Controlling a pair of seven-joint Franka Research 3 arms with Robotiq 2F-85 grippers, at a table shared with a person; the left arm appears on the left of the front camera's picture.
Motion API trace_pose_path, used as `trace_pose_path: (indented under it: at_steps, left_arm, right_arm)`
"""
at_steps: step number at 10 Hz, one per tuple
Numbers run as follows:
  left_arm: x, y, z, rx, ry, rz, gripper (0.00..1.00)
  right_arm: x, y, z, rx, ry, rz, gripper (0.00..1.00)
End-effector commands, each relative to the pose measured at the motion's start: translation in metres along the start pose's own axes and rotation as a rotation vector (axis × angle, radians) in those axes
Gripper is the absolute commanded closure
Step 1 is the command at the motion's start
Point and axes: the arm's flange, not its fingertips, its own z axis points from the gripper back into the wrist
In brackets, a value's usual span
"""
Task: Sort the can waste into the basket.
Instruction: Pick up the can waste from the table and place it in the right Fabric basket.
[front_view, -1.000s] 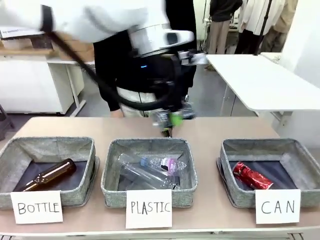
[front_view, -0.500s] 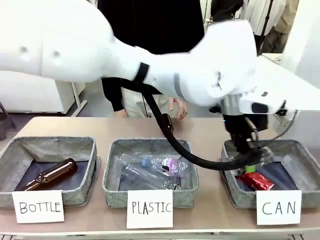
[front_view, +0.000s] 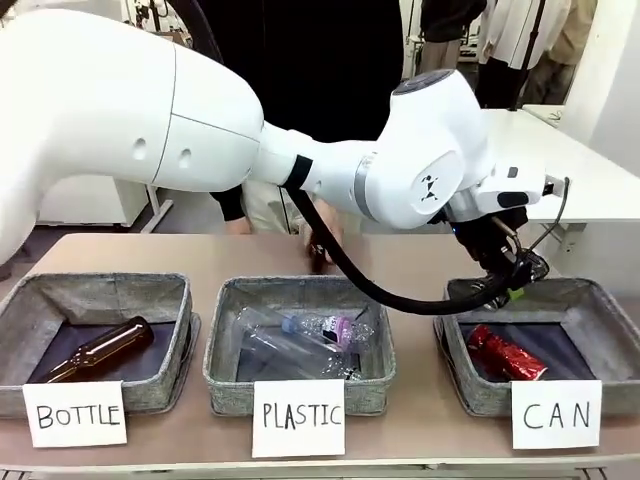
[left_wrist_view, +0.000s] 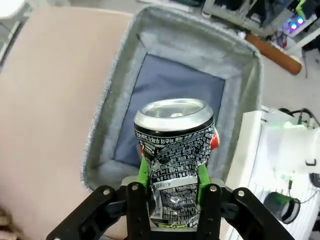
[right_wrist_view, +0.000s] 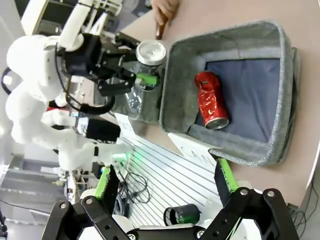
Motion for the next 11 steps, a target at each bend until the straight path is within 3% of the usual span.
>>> trace_pose_path:
  at_steps: [1,2,3,4,9,11]
  left_arm:
    - [0.009,-0.007,-0.009,-0.01,0.064,0.024,0.6]
    - [0.009,-0.009,-0.009,-0.01,0.071,0.007,0.6]
    - [0.009,-0.008,-0.009,-0.015,0.093,0.003,0.09]
    - [0.01,-0.007,-0.005,-0.009,0.088,0.004,0.01]
    - [0.006,-0.005,0.008,-0.023,0.1,0.016,0.0]
    - [-0.001,-0.005,0.018,-0.024,0.157,0.065,0.0]
  right_arm:
    - [0.001,0.002,0.002,0.005,-0.007,-0.017,0.0]
    - [0.001,0.002,0.002,0.005,-0.007,-0.017,0.0]
    - [0.001,0.002,0.002,0.005,-0.007,-0.017,0.0]
    - [0.001,0.002,0.002,0.005,-0.007,-0.017,0.0]
    - [0.001,0.002,0.002,0.005,-0.007,-0.017,0.0]
    - [0.0,0.0,0.0,0.0,0.0,0.0,0.0]
